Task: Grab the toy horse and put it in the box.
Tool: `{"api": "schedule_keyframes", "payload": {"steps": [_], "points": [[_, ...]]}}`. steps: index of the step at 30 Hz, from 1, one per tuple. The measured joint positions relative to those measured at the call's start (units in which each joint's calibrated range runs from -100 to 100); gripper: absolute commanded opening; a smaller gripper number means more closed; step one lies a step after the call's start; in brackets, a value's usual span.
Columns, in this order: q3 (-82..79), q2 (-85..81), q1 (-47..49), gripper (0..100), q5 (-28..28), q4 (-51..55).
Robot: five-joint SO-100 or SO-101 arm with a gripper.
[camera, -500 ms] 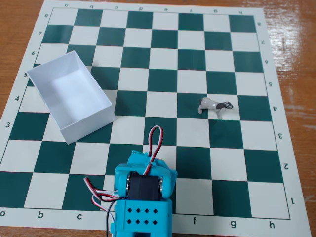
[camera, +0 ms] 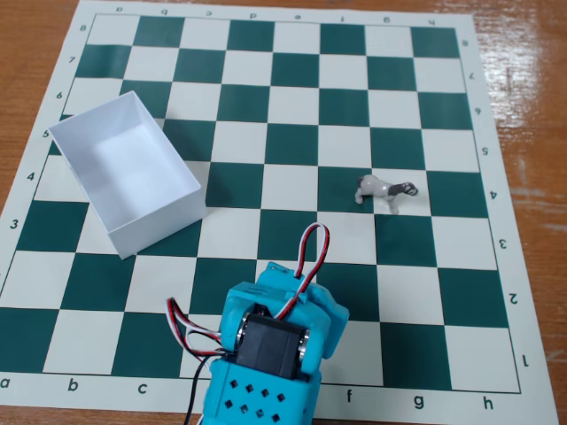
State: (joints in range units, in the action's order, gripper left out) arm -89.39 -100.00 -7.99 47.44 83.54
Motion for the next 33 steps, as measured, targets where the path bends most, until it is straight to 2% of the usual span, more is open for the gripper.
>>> {"api": "schedule_keyframes", "payload": {"steps": [6,9,13,19,33], "points": [[0.09,0.0,0.0,12,0.0,0.0],[1.09,0.0,-0.9,16,0.94,0.44],[3.72,3.32,-2.39,16,1.51,-5.6],[9.88,13.19,-4.03,16,1.51,-16.73],[35.18,47.23,-6.65,16,1.51,-25.13]]}}
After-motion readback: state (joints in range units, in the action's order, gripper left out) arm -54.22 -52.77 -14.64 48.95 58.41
